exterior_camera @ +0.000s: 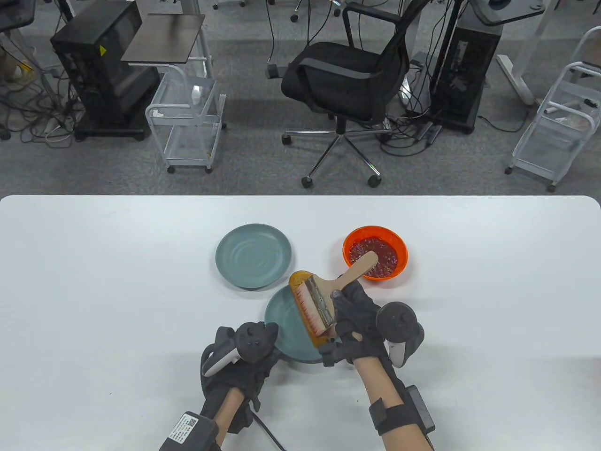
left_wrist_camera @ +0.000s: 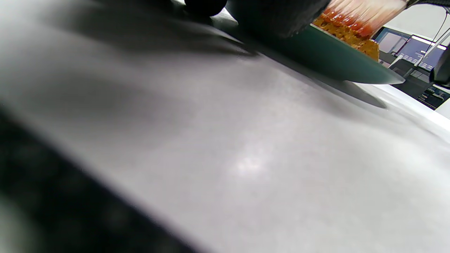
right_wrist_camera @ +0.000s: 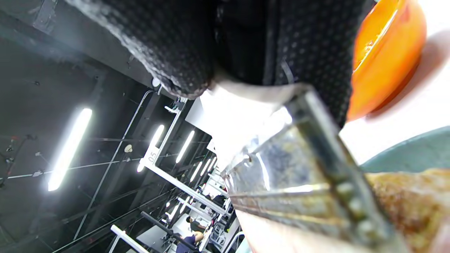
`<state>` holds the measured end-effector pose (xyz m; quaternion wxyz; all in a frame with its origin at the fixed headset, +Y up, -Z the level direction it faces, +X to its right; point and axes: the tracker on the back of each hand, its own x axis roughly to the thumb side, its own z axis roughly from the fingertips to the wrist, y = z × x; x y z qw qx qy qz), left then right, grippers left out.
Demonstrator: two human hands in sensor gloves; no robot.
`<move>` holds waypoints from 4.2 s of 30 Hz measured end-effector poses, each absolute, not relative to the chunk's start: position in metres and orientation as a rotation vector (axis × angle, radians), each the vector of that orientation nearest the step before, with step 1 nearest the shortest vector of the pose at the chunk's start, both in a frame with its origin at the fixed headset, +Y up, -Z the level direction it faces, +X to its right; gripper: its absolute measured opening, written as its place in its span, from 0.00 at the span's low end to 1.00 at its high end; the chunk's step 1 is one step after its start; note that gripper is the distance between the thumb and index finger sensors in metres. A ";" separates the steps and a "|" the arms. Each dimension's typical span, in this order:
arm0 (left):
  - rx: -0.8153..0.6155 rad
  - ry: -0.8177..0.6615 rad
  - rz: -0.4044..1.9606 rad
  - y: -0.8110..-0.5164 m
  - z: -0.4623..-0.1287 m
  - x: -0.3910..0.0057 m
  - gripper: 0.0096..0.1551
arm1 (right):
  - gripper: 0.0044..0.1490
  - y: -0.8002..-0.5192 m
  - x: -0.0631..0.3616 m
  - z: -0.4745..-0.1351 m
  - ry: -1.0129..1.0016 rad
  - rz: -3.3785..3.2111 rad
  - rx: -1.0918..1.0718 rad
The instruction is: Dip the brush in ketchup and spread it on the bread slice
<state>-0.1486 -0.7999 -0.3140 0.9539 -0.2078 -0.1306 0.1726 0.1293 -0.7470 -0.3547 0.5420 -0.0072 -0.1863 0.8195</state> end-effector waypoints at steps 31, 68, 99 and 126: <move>-0.421 -0.262 0.351 -0.800 -0.314 -0.149 0.33 | 0.32 -0.758 0.130 -0.354 -0.350 1.788 -0.107; -0.425 -0.267 0.353 -0.800 -0.314 -0.148 0.33 | 0.31 -0.746 0.117 -0.384 -0.371 1.955 -0.068; -0.429 -0.270 0.360 -0.800 -0.315 -0.149 0.33 | 0.30 -0.722 0.109 -0.390 -0.351 1.991 0.029; -0.437 -0.253 0.383 -0.799 -0.316 -0.149 0.33 | 0.31 -0.725 0.164 -0.353 -0.554 2.049 0.019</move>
